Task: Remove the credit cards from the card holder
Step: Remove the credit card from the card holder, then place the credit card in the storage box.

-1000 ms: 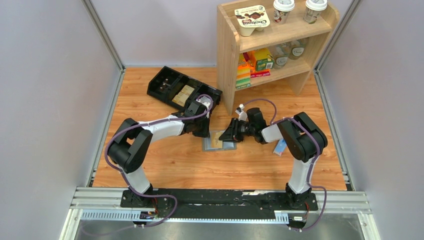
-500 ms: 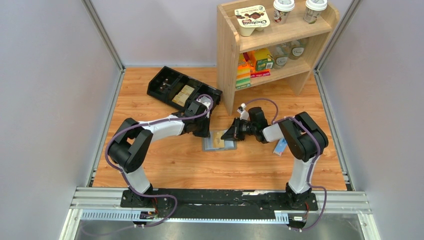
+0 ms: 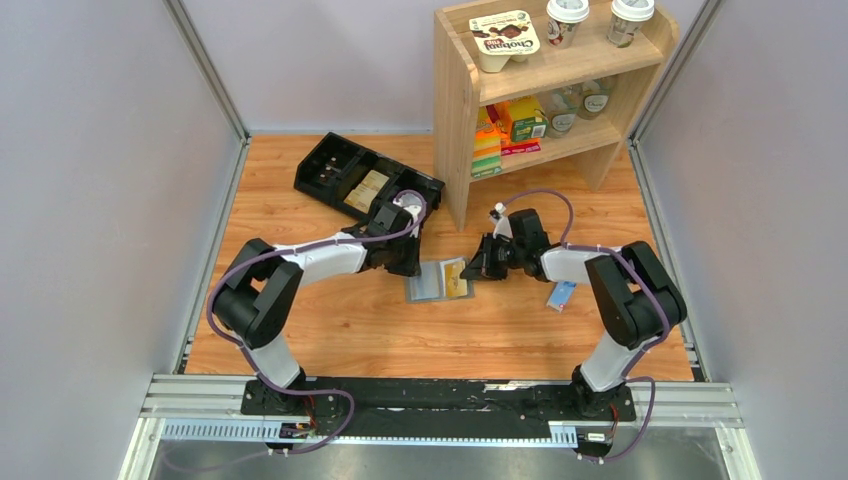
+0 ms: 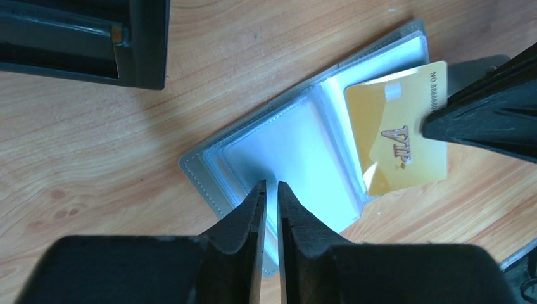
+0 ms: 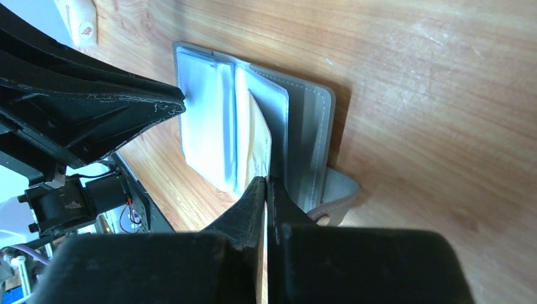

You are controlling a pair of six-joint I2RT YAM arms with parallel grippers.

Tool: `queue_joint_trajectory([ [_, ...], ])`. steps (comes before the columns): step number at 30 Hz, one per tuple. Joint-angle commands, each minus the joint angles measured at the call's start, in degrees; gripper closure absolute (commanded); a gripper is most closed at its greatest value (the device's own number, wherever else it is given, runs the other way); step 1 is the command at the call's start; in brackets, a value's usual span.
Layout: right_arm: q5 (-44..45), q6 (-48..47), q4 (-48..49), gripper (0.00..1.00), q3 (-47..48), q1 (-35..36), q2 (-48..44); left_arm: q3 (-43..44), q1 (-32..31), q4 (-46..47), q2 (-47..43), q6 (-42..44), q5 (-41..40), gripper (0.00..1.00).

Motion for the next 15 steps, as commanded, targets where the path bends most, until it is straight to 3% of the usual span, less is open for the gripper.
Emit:
queue_joint_trajectory([
  [1,4.3,-6.1,-9.8,1.00,3.3,0.5,-5.1,-1.1,0.0,0.5,-4.7,2.7,0.8,0.77],
  [5,5.3,-9.4,-15.2,1.00,6.3,1.5,-9.3,0.1,0.0,2.2,-8.5,4.6,2.3,0.60],
  [10,5.3,-13.8,-21.2,1.00,10.4,2.7,-14.4,0.9,1.0,3.4,-14.2,9.7,5.5,0.49],
  [15,4.8,-19.0,-27.0,1.00,14.7,5.1,-19.9,0.9,5.2,5.3,-19.3,16.7,17.0,0.43],
])
